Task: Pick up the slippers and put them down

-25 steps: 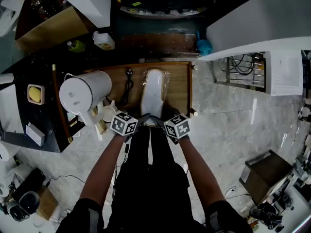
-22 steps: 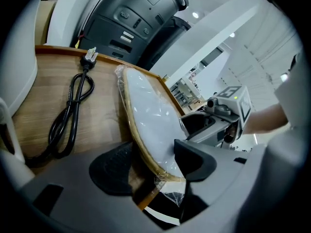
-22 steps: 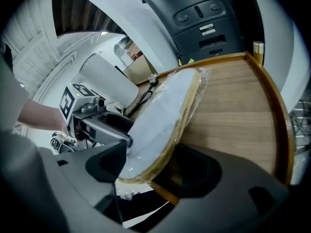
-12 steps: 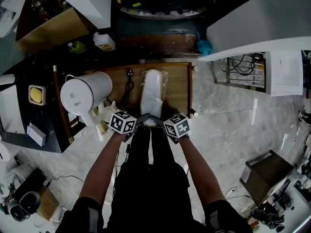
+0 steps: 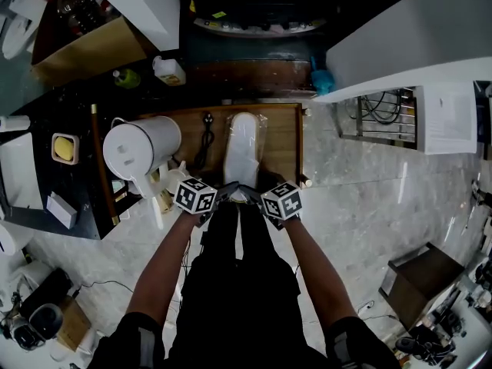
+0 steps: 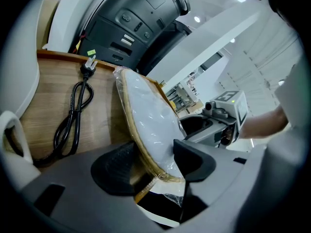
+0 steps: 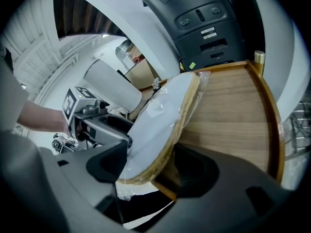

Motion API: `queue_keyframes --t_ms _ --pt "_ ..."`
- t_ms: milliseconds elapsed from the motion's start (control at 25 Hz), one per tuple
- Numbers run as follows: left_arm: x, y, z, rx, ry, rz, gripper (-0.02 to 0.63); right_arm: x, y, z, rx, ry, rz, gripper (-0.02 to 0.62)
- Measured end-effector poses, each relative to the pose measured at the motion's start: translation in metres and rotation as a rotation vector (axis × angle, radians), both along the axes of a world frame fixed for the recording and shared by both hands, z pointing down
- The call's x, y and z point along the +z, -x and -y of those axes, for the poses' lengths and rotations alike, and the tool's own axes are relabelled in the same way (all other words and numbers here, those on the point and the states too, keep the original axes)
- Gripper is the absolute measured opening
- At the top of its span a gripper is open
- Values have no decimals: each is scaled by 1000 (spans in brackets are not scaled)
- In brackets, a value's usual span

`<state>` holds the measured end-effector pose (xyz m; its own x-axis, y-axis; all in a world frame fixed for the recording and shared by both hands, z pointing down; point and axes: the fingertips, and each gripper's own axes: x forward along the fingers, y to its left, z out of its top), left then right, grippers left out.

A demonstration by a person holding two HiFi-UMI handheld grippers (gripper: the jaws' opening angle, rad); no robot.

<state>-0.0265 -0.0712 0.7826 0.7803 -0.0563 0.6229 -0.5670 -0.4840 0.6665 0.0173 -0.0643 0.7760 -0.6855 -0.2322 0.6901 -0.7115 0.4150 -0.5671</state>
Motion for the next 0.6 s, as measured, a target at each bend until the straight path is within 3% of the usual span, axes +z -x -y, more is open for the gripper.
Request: queue_keyframes --t_ms 600 --pt "-54 6 -9 -13 -70 -15 255 -53 4 -10 6 -57 10 291"
